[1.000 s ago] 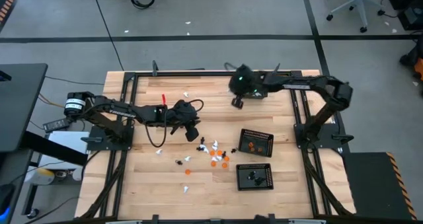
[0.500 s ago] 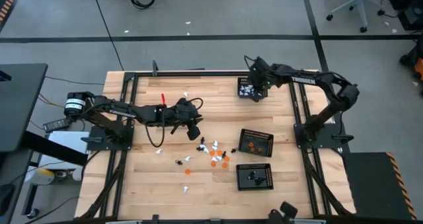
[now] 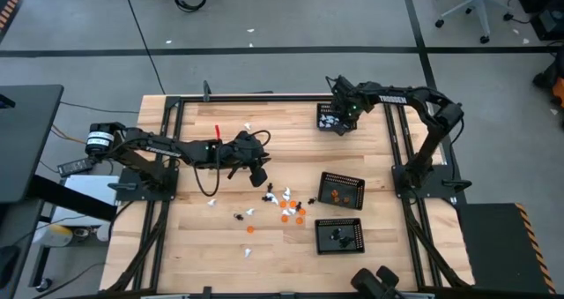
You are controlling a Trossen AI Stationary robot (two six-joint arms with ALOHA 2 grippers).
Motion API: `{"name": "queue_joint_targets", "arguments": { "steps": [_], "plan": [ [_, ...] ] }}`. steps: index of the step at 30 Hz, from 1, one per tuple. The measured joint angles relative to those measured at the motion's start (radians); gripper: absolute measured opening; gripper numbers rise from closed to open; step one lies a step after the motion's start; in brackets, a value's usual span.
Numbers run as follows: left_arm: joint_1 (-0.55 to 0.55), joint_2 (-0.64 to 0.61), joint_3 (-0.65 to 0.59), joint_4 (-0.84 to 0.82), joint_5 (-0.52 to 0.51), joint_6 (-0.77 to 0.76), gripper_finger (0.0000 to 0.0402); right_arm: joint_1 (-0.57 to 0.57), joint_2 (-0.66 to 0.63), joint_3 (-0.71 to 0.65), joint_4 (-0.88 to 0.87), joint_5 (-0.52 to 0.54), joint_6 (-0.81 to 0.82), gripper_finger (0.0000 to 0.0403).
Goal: Sort Halloween decoration
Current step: Put the white ghost toy into the top black bin
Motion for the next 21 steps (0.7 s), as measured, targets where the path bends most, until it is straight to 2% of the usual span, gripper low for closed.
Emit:
{"name": "queue_joint_targets", "arguments": {
  "steps": [6, 12, 17, 21],
  "plan": [
    [0.000, 0.000, 0.000, 0.000, 0.000, -0.006, 0.0079, -0.010, 0.000, 0.001, -0.003, -0.028, 0.004, 0.0055],
    [0.000, 0.000, 0.000, 0.000, 0.000, -0.025, 0.0079, -0.022, 0.001, 0.098, -0.158, -0.074, 0.016, 0.0091],
    [0.000, 0.000, 0.000, -0.001, 0.001, -0.129, 0.0079, -0.026, -0.004, 0.207, -0.242, -0.133, 0.004, 0.0100],
    [0.000, 0.000, 0.000, -0.001, 0.001, -0.241, 0.0079, -0.002, -0.064, 0.238, -0.167, -0.210, 0.021, 0.0098]
  ]
}}
